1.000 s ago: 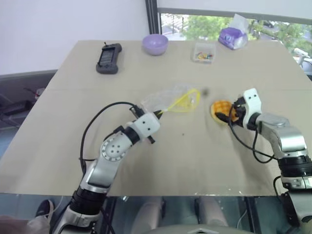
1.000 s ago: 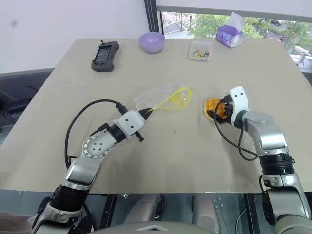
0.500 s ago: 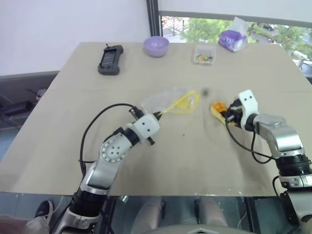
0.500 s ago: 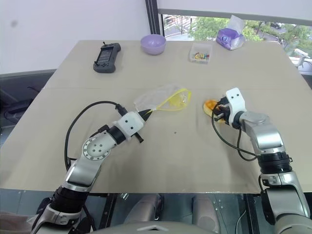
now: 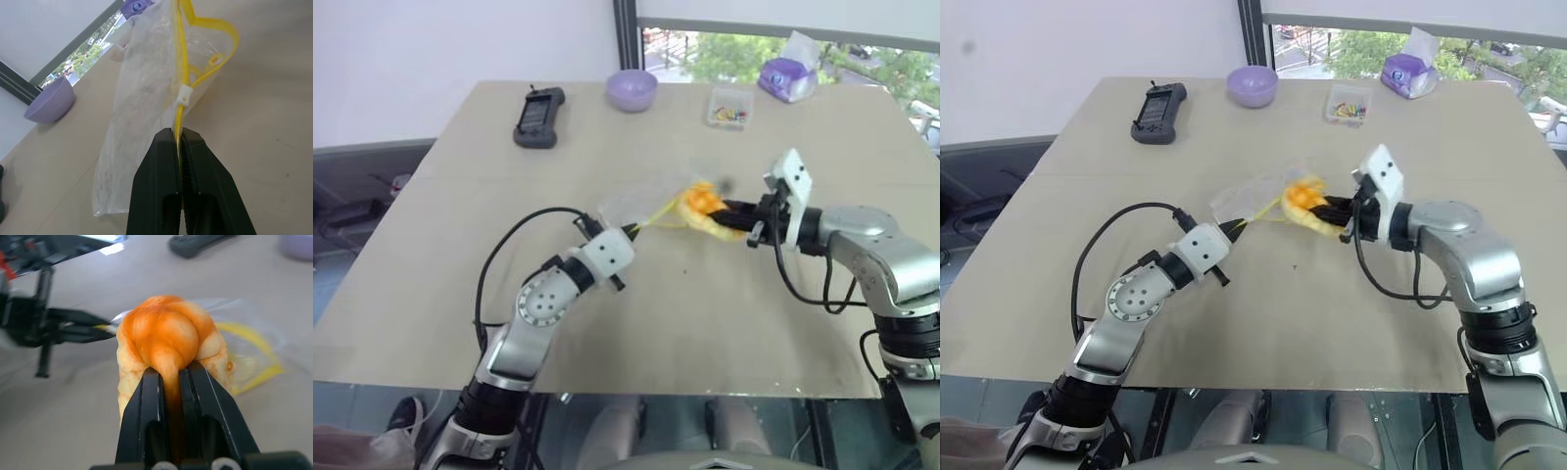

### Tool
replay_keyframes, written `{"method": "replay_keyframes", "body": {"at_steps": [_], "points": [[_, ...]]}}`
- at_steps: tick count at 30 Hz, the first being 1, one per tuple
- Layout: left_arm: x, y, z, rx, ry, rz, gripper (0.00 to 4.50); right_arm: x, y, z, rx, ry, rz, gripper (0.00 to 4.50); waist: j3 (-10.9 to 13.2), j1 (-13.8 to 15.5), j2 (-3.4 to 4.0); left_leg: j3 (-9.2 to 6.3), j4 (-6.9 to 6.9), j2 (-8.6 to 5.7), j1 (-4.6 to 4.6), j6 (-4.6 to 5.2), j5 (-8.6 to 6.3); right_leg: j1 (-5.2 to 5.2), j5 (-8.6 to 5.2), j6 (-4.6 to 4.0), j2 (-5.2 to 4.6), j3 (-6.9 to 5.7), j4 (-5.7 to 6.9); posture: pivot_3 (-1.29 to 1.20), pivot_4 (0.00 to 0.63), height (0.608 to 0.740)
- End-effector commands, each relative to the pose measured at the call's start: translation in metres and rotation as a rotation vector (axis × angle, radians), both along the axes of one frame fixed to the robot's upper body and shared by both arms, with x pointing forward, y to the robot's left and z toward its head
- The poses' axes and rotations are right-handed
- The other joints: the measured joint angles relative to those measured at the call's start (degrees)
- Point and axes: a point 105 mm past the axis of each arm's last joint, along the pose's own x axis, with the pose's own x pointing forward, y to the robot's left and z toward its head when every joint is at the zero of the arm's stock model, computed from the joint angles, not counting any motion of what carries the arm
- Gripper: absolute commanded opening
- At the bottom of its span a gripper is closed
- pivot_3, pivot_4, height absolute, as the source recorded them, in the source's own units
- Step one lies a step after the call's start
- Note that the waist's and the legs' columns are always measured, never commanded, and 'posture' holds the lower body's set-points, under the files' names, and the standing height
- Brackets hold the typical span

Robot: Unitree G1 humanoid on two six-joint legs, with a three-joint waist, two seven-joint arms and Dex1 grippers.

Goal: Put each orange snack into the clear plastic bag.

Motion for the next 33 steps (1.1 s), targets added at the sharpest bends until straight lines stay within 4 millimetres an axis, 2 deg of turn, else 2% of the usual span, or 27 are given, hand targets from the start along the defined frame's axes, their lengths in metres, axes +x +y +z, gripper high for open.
{"method": "replay_keyframes", "body": {"at_steps": [1,4,11,16,22,28,29,30,33], "points": [[0.000,-0.002,0.013,-0.010,-0.057,-0.007,0.00,0.001,0.008,0.002,-0.042,-0.031,0.007,0.01,0.0,0.0,0.00,-0.01,0.00,0.00,0.00,0.00,0.00,0.00,0.00,0.00,0.00,0.00,0.00,0.00,0.150,0.740],[0.000,-0.002,0.014,-0.010,-0.059,-0.007,0.00,0.010,0.006,-0.004,-0.089,-0.038,-0.028,0.01,0.0,-0.1,0.00,-0.01,0.00,-0.01,-0.01,0.00,0.00,-0.01,0.00,0.00,0.00,-0.01,0.00,0.00,0.150,0.740],[-0.002,-0.007,0.015,-0.007,-0.065,-0.037,0.00,0.036,0.004,0.001,-0.106,-0.040,-0.124,0.01,0.0,-0.2,0.00,0.00,-0.02,-0.01,-0.01,-0.01,0.00,-0.04,0.00,0.00,0.00,0.00,0.00,0.00,0.150,0.740],[-0.005,-0.020,0.015,0.014,-0.072,-0.118,0.00,0.046,0.015,0.003,-0.081,-0.007,-0.128,0.01,0.0,-0.2,0.01,0.00,-0.04,-0.01,-0.02,-0.01,0.01,-0.04,0.00,0.00,0.00,0.00,-0.02,0.00,0.150,0.740],[-0.011,-0.037,0.016,0.059,-0.101,-0.248,0.00,0.054,0.022,-0.003,-0.095,0.042,-0.123,0.01,0.0,-0.2,0.02,-0.01,-0.07,-0.02,-0.02,-0.02,0.01,-0.07,0.00,-0.01,0.00,0.00,-0.02,0.00,0.150,0.740],[-0.010,-0.042,0.017,0.066,-0.121,-0.290,0.00,0.063,0.025,-0.004,-0.071,0.015,-0.167,0.01,0.0,-0.4,0.03,0.00,-0.10,-0.01,-0.03,-0.03,0.02,-0.11,0.00,-0.01,0.00,0.02,-0.02,0.00,0.150,0.740],[-0.010,-0.043,0.018,0.063,-0.122,-0.291,0.00,0.064,0.025,-0.004,-0.063,0.009,-0.173,0.97,0.0,-0.4,0.03,0.00,-0.10,-0.01,-0.03,-0.03,0.02,-0.11,0.00,-0.01,0.00,0.02,-0.01,0.00,0.150,0.740],[-0.009,-0.043,0.018,0.059,-0.122,-0.289,0.00,0.063,0.025,-0.003,-0.062,0.005,-0.170,1.17,0.0,-0.4,0.03,0.00,-0.10,-0.01,-0.03,-0.03,0.02,-0.11,0.00,-0.01,0.00,0.02,-0.01,0.00,0.150,0.740],[-0.007,-0.042,0.018,0.050,-0.120,-0.275,0.00,0.057,0.018,0.000,-0.072,-0.014,-0.144,2.65,0.0,-0.4,0.03,-0.01,-0.10,-0.02,-0.04,-0.03,0.02,-0.11,0.00,-0.01,0.00,0.02,-0.02,0.00,0.150,0.740]]}}
